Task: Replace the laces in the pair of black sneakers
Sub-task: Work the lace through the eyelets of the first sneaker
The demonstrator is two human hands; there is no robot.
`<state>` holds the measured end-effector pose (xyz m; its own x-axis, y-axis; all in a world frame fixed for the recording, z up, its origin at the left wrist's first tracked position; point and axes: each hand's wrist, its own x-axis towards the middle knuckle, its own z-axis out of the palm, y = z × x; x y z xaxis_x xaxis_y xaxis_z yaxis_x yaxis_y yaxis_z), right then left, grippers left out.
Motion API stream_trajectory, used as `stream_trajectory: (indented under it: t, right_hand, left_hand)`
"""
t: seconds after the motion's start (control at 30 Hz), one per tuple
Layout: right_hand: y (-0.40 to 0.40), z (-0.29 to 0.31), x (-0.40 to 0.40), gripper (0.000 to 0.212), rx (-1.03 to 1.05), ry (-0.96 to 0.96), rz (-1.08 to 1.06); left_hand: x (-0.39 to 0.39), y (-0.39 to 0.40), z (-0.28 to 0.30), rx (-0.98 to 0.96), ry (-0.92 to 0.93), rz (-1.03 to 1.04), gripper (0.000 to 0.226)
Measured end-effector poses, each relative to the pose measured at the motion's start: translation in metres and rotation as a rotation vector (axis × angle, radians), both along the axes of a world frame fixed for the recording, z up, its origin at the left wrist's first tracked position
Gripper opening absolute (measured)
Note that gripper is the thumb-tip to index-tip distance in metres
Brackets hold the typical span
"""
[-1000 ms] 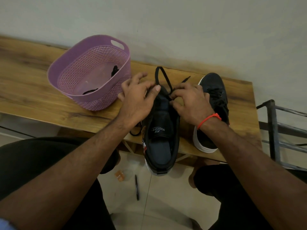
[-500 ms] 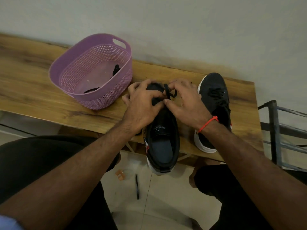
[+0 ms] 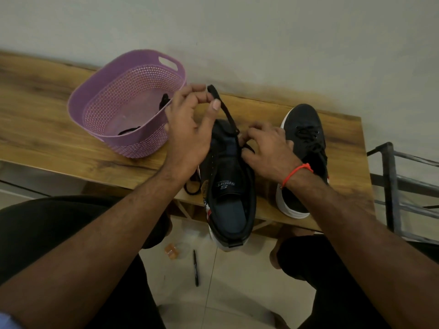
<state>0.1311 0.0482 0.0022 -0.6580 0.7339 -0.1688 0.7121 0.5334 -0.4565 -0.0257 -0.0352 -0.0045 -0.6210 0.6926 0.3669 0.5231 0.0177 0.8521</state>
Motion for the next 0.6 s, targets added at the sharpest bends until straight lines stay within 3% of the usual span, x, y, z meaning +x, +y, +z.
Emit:
stream_trajectory:
  t: [0.13, 0.2, 0.37, 0.5, 0.6]
  right_hand:
    - [-0.002, -0.004, -0.001, 0.014, 0.097, 0.075, -0.015]
    - [-0.002, -0.004, -0.001, 0.010, 0.100, 0.192, -0.041]
    - [-0.006, 0.002, -0.004, 0.009, 0.068, 0.475, 0.003]
    - [-0.012, 0.001, -0.007, 0.013, 0.021, 0.475, 0.041]
    - [-0.011, -0.002, -0.005, 0.031, 0.003, 0.337, 0.050]
  left_hand:
    - [0.003, -0.004, -0.018, -0.473, 0.127, -0.182, 0.012]
    - [0.007, -0.006, -0.020, -0.582, 0.221, -0.269, 0.025]
    - [0.013, -0.008, -0.013, -0.608, 0.263, -0.245, 0.036]
    - [0.013, -0.010, -0.013, -0.540, 0.293, -0.192, 0.021]
    - [0.010, -0.009, -0.015, -0.496, 0.320, -0.161, 0.017]
